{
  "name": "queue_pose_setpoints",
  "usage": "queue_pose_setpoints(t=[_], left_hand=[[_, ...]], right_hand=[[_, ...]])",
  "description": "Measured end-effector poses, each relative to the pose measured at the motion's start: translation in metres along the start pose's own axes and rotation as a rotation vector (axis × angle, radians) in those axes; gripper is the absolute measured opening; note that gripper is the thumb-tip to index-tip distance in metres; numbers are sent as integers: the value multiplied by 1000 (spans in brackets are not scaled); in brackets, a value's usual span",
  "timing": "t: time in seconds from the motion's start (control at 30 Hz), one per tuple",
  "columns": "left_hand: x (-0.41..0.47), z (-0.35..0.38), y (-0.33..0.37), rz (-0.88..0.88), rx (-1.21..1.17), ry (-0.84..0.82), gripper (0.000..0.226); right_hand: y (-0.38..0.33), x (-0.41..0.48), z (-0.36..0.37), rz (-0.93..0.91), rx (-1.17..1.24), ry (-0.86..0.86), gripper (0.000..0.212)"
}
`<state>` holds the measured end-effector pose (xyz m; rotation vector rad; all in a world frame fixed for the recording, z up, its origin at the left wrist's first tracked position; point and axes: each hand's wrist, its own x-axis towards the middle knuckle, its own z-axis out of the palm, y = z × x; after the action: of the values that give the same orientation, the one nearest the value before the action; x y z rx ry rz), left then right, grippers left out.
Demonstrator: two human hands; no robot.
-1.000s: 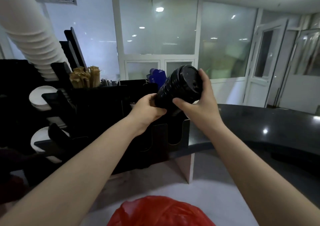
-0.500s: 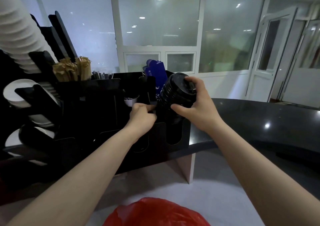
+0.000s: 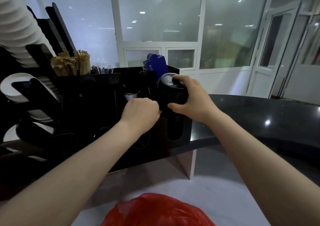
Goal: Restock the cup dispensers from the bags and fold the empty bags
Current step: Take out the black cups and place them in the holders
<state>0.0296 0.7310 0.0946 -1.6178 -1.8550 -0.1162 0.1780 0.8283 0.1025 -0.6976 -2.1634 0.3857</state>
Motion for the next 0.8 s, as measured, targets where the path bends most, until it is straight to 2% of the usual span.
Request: queue_pose_setpoints(t=[0.17,0.23,0.33,0.47,0.57,0.67,0.8], left_hand=[[-18,1,-4,-94,-136,72,35],[-21,-1,-7,-109,-128,95,35],[-26,-2,-12,-123,-84,103,34],[-32,5,-23,-162,-169,46,33],[-43,17,-32,-190,-224,-49,46],[-50,26,-37,-210,-187,-123,58],[-49,27,-38,-202,-230,-126,62]], right_hand=[[6,-10,16,50,-179,-104,79],[12,-18,25,62,-301,-140,80],[17,-26,31,103,-335,-154,82],[16,-29,28,64,-373,-185,85],[11,-28,22,23,-319,-200,88],[8,-26,18,-33,-276,-150,74],[5,-24,16,-63,-277,-117,55]])
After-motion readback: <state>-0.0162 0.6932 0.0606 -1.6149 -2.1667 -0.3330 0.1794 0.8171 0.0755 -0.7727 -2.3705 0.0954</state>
